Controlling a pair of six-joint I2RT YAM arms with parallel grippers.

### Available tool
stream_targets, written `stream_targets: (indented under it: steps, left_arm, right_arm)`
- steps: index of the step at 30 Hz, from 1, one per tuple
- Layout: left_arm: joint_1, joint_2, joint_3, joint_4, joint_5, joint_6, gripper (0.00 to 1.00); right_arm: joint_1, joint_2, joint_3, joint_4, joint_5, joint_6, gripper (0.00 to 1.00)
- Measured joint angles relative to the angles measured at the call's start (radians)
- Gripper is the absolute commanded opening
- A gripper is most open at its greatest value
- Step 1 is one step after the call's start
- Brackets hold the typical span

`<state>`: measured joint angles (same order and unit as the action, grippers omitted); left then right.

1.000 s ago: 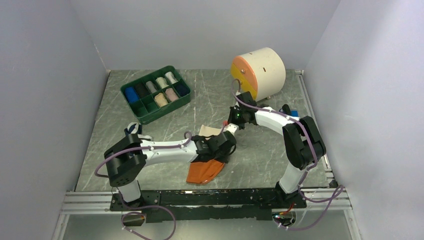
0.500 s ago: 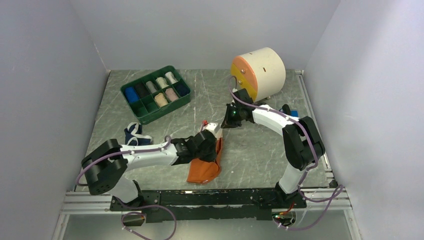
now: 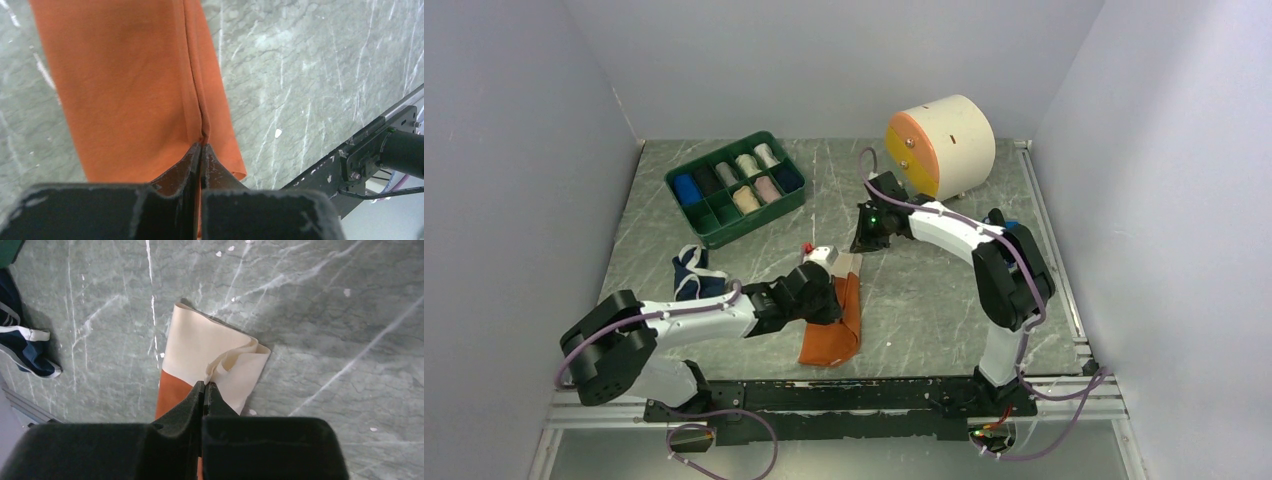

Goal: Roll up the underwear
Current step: Fold the underwear at the center of the board.

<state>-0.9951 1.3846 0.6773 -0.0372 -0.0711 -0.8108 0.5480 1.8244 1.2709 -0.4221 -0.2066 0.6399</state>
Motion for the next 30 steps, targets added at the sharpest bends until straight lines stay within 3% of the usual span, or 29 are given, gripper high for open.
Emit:
stream_targets:
  steps: [11,30]
  left_arm:
    - [0.065,-0.098,-0.068,-0.027,-0.002,-0.018,0.05]
    - [0.087,-0.102,-0.129,-0.074,-0.032,-0.008,0.05]
  right_arm:
    - [0.072,0.122,0.13,-0.035,0.052,0.018,0.0]
    - [0.121,0.242,0.227,-0.057,0.088,0.024,0.03]
